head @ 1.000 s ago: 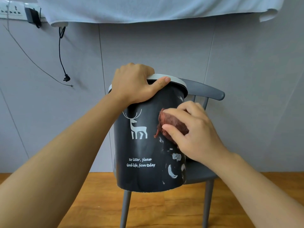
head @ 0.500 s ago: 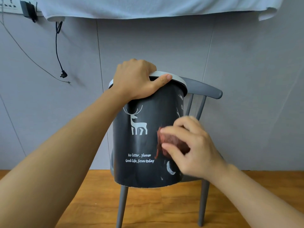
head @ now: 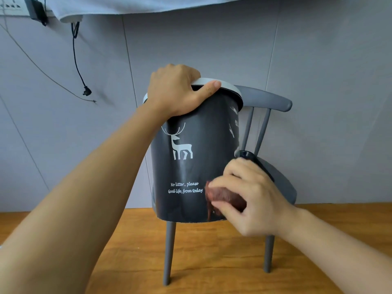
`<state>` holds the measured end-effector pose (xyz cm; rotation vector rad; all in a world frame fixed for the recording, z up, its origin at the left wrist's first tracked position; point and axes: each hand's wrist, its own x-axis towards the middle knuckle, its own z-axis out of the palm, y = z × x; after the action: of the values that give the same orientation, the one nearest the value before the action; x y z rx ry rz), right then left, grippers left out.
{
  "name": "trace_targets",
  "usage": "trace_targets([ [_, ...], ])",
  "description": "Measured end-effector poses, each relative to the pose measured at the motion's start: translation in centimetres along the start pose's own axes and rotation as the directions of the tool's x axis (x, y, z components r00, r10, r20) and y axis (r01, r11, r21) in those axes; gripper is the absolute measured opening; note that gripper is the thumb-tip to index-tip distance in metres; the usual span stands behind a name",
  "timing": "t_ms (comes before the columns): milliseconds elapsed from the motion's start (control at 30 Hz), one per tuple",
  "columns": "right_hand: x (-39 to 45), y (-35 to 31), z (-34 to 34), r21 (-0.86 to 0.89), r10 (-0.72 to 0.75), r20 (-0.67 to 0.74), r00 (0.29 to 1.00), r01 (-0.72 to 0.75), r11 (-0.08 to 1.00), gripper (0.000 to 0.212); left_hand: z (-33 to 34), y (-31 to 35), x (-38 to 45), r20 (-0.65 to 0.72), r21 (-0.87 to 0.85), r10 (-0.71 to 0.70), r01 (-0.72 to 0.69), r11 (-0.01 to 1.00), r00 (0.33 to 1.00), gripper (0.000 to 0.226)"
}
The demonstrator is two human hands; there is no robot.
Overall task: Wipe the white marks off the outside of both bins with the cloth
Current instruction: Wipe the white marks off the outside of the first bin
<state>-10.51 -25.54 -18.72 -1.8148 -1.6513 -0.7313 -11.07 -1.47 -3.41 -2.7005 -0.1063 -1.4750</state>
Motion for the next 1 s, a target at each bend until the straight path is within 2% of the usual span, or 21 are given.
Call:
trace_targets([
  [100,-0.3,0.0,0.0,0.036,-0.008,-0.003,1.000,0.008,0.999,0.023,-0.2,0.1,-0.1,-0.003,-0.012,0.014,-0.014,1.000,1.000,0.071],
  [200,1.6,0.6,-0.7,0.111,0.112,-0.205,0.972,-0.091,0.990,0.027,-0.2,0.2,-0.2,-0.006,-0.004,0.017,-0.017,1.000,1.000,0.071],
  [300,4.0,1.1,-1.1,0.055,0.182,-0.344,0.921,-0.174,0.983,0.035,-0.2,0.3,-0.2,-0.005,0.007,0.026,-0.026,1.000,1.000,0.072],
  [400,5.0,1.3,-0.6,-0.005,0.180,-0.298,0.937,-0.190,0.982,0.038,-0.1,0.2,-0.1,0.002,0.009,0.026,-0.026,1.000,1.000,0.073],
  [533,2.7,0.8,-0.2,-0.034,0.060,-0.118,0.991,-0.065,0.997,0.033,-0.1,-0.5,-0.1,0.000,-0.011,-0.009,0.009,1.000,1.000,0.073],
  [667,-0.6,-0.5,0.5,-0.003,-0.068,0.071,0.995,0.069,0.998,0.027,0.0,-1.2,-0.1,0.012,-0.026,-0.042,0.043,0.999,0.999,0.074],
  [733,-0.7,-0.5,0.3,0.026,-0.057,0.067,0.996,0.056,0.998,0.026,0.0,-1.4,-0.1,0.017,-0.028,-0.048,0.048,0.998,0.999,0.074],
  [900,1.6,0.3,-0.3,0.055,0.147,-0.116,0.982,-0.141,0.988,0.036,0.0,-1.7,-0.1,0.015,-0.026,-0.060,0.060,0.998,0.998,0.074],
  [1000,1.9,-0.1,-0.2,0.016,0.101,-0.055,0.993,-0.100,0.995,0.033,0.0,-1.7,-0.1,0.020,-0.025,-0.050,0.051,0.998,0.999,0.073],
])
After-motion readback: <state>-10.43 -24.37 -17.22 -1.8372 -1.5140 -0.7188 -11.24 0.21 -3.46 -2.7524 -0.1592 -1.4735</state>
